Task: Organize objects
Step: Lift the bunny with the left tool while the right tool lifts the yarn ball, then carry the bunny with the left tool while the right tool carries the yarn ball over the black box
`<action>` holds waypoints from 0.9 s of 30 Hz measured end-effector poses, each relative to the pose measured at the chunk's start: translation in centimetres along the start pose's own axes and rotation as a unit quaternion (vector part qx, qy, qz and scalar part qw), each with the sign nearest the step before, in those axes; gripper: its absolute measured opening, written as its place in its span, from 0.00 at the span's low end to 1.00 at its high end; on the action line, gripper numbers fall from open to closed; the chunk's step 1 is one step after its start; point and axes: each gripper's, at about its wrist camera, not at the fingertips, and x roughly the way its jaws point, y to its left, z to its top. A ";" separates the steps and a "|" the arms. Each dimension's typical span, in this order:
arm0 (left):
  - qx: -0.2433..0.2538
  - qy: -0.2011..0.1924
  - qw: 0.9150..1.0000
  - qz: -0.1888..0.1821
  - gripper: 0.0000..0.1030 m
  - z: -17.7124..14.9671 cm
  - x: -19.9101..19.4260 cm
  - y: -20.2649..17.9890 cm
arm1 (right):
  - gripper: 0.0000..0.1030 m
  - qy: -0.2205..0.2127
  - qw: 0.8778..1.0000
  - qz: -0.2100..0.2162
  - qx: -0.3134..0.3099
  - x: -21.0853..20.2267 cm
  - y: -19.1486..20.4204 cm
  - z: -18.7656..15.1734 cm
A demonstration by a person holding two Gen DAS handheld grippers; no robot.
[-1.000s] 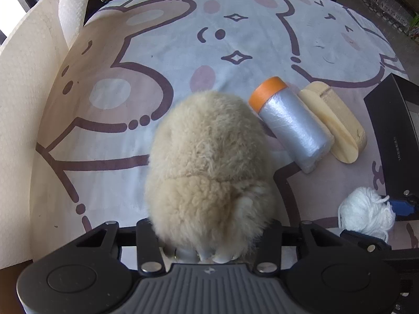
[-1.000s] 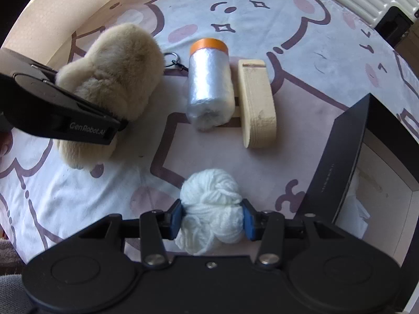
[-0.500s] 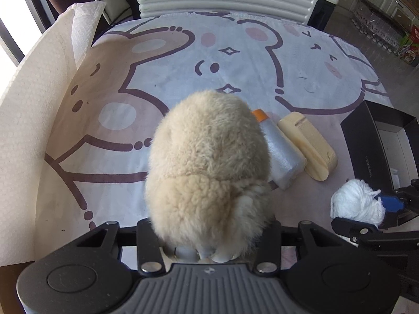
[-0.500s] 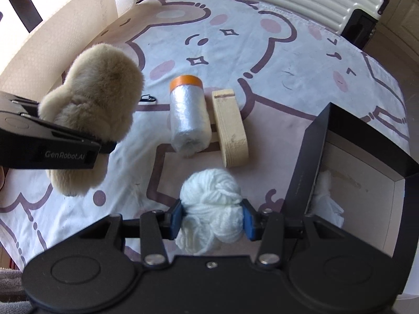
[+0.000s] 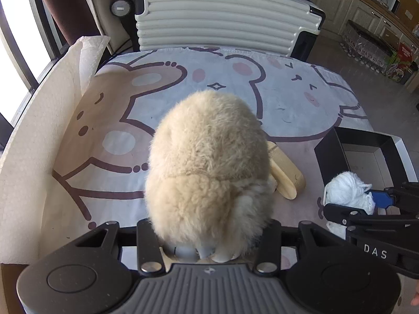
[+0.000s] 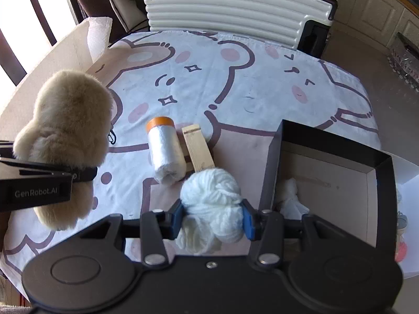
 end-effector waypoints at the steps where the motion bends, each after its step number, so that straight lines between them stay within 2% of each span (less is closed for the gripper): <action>1: 0.001 -0.003 1.000 0.001 0.44 0.0 -0.2 -0.1 | 0.44 -0.005 1.000 -0.002 0.002 -0.3 -0.1 0.0; 14: -0.011 -0.041 0.999 0.008 0.45 -0.1 -3.4 -0.4 | 0.44 -0.081 0.996 -0.021 0.040 -4.5 -1.4 -0.1; 27: -0.020 -0.065 0.998 0.014 0.45 -0.2 -6.0 -0.1 | 0.44 -0.131 0.989 -0.023 0.069 -7.0 -2.0 -0.2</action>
